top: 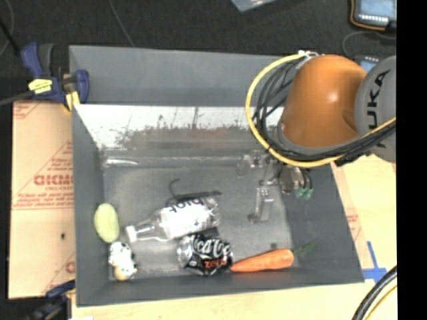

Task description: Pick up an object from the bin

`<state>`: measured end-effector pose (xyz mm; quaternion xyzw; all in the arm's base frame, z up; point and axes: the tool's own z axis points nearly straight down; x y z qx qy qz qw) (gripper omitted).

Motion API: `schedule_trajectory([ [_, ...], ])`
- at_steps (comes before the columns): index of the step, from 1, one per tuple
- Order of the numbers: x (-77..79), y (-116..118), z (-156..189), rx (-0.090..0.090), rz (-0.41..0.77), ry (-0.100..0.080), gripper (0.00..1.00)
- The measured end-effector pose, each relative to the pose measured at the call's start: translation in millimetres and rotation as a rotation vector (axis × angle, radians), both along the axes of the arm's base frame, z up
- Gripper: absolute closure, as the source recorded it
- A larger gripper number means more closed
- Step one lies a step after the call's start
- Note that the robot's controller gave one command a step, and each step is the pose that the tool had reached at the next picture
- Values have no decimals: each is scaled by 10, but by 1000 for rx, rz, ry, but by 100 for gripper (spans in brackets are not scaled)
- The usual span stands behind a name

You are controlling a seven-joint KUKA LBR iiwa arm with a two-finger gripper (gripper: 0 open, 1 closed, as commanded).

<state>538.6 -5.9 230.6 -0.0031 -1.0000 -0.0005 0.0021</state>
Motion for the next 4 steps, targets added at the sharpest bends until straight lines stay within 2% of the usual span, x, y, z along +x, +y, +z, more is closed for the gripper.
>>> schedule_trajectory([
  [1,15,0,42,0,0,-8,0],
  [2,80,172,-342,-2,104,-11,0],
  [3,211,611,-633,-1,351,-11,0],
  [4,485,730,-697,-1,338,-18,0],
])
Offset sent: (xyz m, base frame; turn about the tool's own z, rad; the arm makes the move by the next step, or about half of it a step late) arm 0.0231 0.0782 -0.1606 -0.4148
